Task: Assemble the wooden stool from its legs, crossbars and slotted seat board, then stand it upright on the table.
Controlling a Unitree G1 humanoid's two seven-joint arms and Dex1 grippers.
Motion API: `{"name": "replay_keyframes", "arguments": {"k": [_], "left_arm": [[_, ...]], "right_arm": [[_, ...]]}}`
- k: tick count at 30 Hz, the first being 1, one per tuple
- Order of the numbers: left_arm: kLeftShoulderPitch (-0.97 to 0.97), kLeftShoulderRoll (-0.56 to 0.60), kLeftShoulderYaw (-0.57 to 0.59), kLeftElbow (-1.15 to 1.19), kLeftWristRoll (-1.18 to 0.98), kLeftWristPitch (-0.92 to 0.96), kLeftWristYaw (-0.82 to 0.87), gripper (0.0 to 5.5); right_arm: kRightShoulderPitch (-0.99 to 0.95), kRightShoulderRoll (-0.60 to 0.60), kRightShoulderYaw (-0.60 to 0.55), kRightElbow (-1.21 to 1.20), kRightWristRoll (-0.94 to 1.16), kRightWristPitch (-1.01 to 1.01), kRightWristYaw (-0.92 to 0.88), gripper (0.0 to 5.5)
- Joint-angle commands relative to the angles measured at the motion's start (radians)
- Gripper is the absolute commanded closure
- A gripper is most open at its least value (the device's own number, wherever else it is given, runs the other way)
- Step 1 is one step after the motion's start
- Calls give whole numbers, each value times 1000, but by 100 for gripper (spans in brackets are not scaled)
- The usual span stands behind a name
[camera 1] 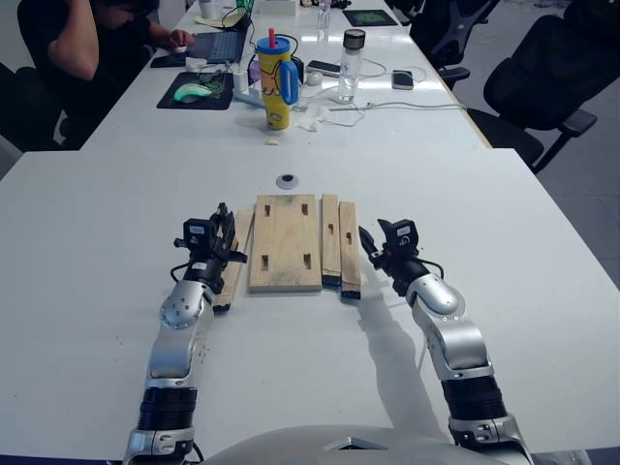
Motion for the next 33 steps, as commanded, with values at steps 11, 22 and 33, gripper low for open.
{"name": "replay_keyframes", "arguments": {"k": [11, 22, 33], "left_arm": [[-431, 46, 83, -104, -40, 160, 31, 314], [-227, 12, 15, 216, -33, 444, -8, 314], [-343, 15, 80, -117, 7, 188, 68, 314]], "right_arm": [[-29, 15, 14, 45, 6, -9, 13, 331], [-39, 33, 30, 70, -11, -31, -1, 331], [-35, 45, 11, 80, 0, -56, -12, 331]]}}
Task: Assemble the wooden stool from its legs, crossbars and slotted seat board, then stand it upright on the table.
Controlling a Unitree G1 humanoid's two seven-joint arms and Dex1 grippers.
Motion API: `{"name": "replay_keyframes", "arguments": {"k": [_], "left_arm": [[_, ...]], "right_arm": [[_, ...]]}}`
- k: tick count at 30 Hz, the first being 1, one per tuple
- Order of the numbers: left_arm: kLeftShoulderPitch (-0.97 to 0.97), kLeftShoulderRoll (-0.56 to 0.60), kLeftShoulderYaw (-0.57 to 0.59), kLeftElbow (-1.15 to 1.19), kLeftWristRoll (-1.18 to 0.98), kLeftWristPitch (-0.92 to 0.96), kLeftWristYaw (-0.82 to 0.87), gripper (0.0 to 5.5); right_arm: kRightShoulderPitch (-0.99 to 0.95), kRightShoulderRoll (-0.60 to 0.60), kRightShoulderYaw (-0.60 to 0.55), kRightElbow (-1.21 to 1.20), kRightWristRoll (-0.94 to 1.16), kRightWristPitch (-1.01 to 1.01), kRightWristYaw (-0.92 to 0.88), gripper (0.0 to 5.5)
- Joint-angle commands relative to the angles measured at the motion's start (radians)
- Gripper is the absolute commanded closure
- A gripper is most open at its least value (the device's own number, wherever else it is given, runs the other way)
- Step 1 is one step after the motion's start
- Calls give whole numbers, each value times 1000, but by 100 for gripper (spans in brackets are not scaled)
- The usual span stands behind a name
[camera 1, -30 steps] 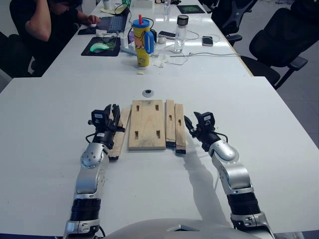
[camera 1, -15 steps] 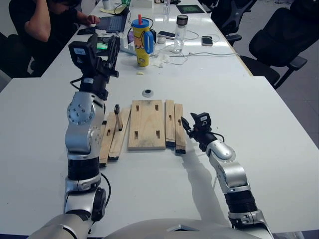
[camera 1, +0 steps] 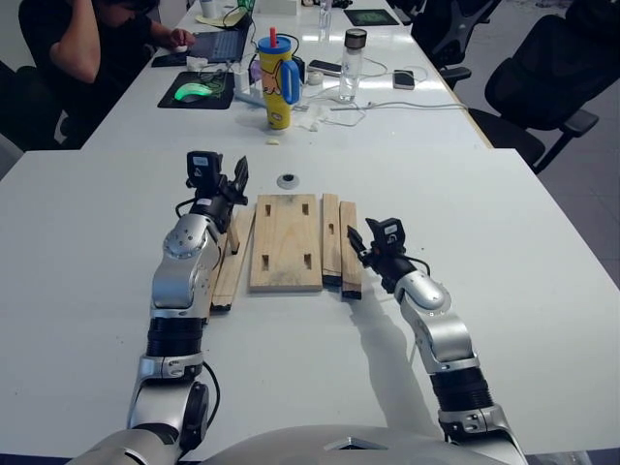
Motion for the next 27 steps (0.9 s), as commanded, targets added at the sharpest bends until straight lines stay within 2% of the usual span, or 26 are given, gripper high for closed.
{"name": "replay_keyframes", "arguments": {"k": [1, 5, 8, 10, 12, 17, 27], "left_arm": [[66, 15, 31, -157, 33, -12, 38, 314], [200, 94, 123, -160, 38, 49, 14, 314], [179, 193, 261, 32, -120, 262, -91, 314], [163, 284, 277, 128, -154, 328, -187, 314], [170, 347, 227, 152, -167, 412, -275, 314], [198, 334, 187, 131, -230, 591, -314, 314], [254, 347, 159, 101, -208, 656, -298, 314]], "right_arm": [[3, 5, -15, -3, 10, -11, -5, 331], [21, 5, -37, -19, 17, -11, -18, 331], [42, 4, -57, -43, 25, -5, -28, 331], [53, 8, -63, -55, 26, 1, -31, 331], [57, 11, -68, -48, 28, 4, -34, 331], [50, 13, -68, -49, 29, 16, -38, 331], [64, 11, -63, -68, 27, 26, -36, 331]]}}
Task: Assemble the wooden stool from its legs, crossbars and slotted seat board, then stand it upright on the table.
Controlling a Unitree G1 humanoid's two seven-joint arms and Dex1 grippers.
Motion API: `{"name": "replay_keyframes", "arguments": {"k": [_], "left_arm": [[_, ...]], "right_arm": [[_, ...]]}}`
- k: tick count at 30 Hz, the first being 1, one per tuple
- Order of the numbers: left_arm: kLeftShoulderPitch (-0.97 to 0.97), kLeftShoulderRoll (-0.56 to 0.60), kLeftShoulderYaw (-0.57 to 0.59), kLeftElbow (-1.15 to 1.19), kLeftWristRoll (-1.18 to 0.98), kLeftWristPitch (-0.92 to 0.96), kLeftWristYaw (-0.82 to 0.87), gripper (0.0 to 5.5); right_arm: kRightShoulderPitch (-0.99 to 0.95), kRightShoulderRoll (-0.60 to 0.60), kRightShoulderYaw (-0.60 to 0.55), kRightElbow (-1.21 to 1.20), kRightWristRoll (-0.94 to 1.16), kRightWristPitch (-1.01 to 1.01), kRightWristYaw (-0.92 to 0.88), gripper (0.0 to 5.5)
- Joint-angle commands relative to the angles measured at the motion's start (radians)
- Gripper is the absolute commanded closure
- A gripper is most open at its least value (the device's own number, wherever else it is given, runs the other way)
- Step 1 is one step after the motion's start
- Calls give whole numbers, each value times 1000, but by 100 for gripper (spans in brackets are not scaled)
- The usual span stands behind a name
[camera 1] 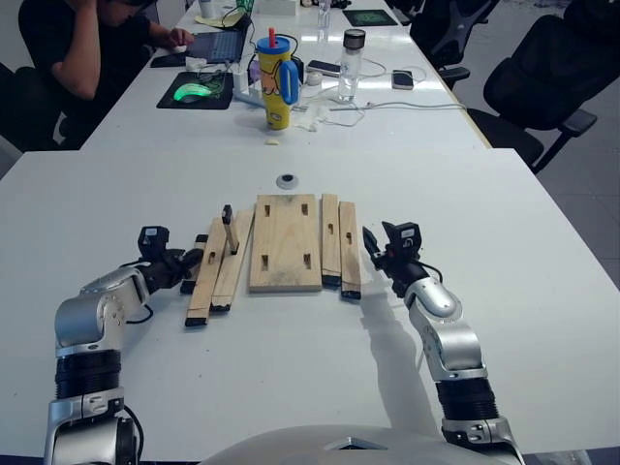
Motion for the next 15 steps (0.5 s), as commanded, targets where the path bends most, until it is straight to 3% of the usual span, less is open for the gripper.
{"name": "replay_keyframes", "arguments": {"k": [1, 15], "left_arm": [[9, 7, -1, -20, 3, 27, 13, 314], [47, 37, -79, -23, 42, 64, 4, 331]], "right_arm": [[12, 3, 0, -23, 6, 12, -5, 331], [25, 19, 9, -24, 1, 8, -22, 331]]}}
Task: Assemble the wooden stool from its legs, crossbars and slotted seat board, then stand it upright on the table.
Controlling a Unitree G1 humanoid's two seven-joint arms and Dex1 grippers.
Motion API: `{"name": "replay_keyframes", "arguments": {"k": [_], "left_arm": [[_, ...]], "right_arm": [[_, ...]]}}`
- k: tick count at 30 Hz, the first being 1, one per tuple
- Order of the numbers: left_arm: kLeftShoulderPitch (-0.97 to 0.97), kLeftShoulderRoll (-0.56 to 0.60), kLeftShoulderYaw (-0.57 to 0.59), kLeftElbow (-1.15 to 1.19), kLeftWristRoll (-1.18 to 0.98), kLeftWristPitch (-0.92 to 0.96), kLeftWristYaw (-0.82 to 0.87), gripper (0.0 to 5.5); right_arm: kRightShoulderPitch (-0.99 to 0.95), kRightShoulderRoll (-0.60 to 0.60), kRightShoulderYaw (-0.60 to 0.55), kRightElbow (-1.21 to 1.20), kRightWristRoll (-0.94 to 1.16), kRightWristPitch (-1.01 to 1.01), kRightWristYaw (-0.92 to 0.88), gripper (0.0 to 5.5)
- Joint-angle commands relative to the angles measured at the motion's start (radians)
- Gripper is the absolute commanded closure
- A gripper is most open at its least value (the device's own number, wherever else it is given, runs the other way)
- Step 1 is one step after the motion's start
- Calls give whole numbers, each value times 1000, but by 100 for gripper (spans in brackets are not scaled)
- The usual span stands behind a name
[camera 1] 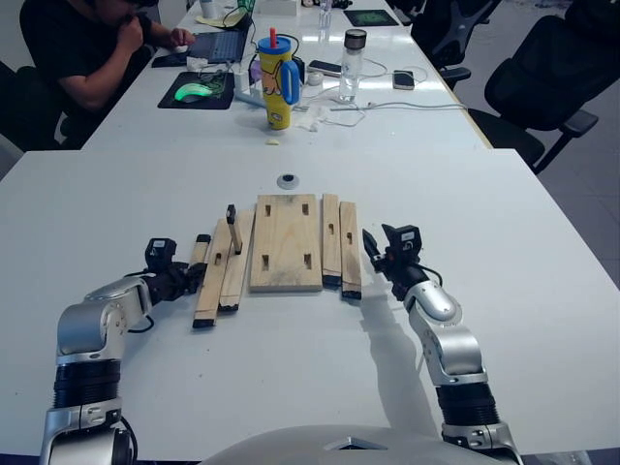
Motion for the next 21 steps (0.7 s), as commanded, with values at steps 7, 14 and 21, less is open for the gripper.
{"name": "replay_keyframes", "arguments": {"k": [7, 14, 21], "left_arm": [[-1, 30, -47, 110, 108, -106, 39, 418], [-175, -40, 4, 92, 96, -374, 57, 418], [-369, -60, -14, -100, 7, -536, -38, 418]], "right_arm": [[-15, 13, 5, 6, -6, 5, -16, 331], [-80, 23, -57, -58, 63, 36, -19, 331], [-203, 71, -144, -215, 393, 260, 26, 331]]}}
